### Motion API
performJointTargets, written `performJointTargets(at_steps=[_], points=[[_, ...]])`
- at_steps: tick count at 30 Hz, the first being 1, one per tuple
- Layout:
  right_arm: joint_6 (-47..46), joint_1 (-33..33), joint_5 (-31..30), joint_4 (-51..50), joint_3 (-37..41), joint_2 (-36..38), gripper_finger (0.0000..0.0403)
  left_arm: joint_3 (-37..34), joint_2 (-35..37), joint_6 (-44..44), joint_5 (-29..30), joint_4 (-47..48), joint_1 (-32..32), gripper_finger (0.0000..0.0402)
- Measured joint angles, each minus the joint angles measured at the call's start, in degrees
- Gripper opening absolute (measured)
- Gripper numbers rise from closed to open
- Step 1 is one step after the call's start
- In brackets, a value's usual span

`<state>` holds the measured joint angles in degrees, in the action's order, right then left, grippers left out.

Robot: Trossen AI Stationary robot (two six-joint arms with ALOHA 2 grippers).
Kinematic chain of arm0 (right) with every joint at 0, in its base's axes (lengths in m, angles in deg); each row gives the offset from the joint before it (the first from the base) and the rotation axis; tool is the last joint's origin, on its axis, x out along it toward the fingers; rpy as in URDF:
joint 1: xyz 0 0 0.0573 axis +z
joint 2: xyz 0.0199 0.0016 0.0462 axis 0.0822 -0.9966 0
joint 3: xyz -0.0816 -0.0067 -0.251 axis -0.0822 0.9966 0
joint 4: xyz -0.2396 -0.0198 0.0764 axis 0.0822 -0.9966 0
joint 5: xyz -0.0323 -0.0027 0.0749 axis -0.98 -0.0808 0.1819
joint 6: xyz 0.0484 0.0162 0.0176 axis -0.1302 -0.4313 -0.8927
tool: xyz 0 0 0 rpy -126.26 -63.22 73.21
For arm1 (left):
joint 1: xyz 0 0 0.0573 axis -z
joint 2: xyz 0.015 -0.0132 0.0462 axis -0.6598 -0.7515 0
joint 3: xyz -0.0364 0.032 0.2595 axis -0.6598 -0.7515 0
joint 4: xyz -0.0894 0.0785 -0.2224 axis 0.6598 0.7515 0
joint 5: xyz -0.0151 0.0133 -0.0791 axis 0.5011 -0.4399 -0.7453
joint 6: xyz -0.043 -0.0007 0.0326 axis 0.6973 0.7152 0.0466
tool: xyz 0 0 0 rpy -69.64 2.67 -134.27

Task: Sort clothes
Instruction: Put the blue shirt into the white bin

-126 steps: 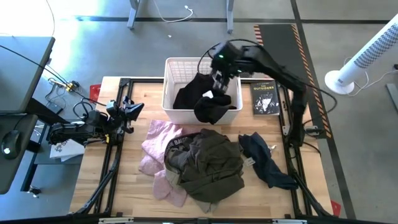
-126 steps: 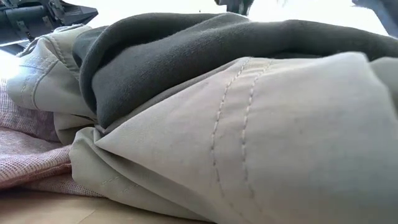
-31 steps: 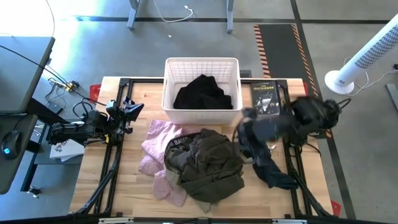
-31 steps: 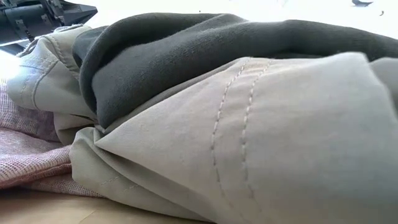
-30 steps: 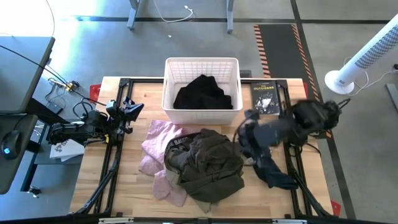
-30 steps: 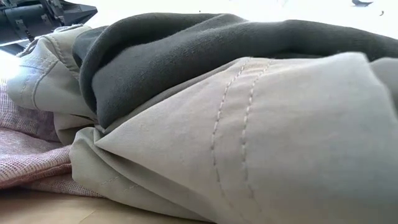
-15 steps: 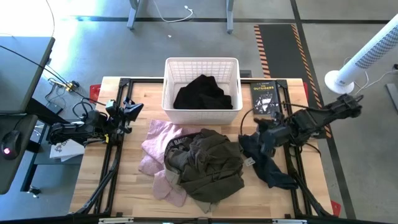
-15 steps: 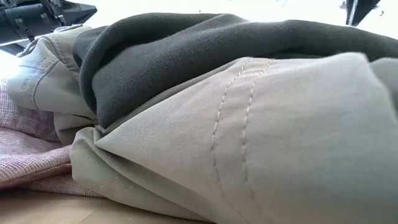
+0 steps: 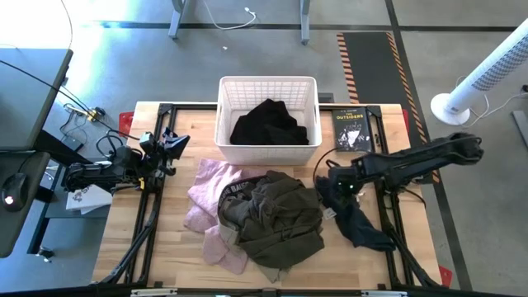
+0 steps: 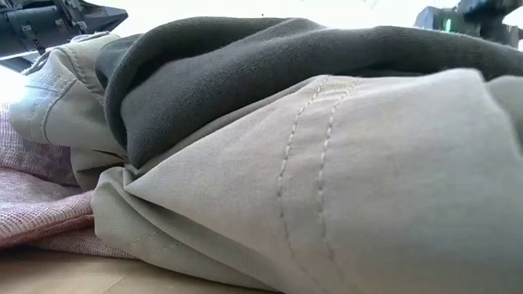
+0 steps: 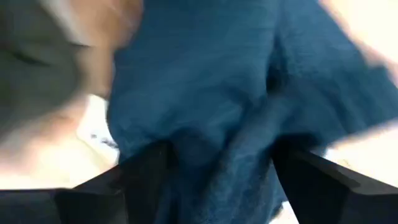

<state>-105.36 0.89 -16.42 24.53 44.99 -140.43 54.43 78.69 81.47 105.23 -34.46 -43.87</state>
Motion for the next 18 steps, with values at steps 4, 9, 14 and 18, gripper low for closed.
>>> performJointTargets(at_steps=[4, 9, 14, 18], points=[[-2.28, 0.12, 1.98, 5.4, 3.06, -6.3, 0.0282, 0.0, 0.0, -0.04, 0.12, 0.03, 0.0, 0.0001], [-1.16, 1.72, 0.21, 3.6, 0.63, -10.39, 0.0215, 0.0, 0.0, -0.04, 0.11, -0.03, 0.0, 0.0001], [0.0, 2.24, 1.18, -0.31, -3.82, -9.58, 0.0056, 0.0, 0.0, -0.04, 0.09, -0.08, 0.0, 0.0001], [-0.39, 4.07, 1.15, -10.81, -10.76, -9.05, 0.0027, 0.0, 0.0, -0.02, -0.02, -0.02, 0.0, 0.0001]])
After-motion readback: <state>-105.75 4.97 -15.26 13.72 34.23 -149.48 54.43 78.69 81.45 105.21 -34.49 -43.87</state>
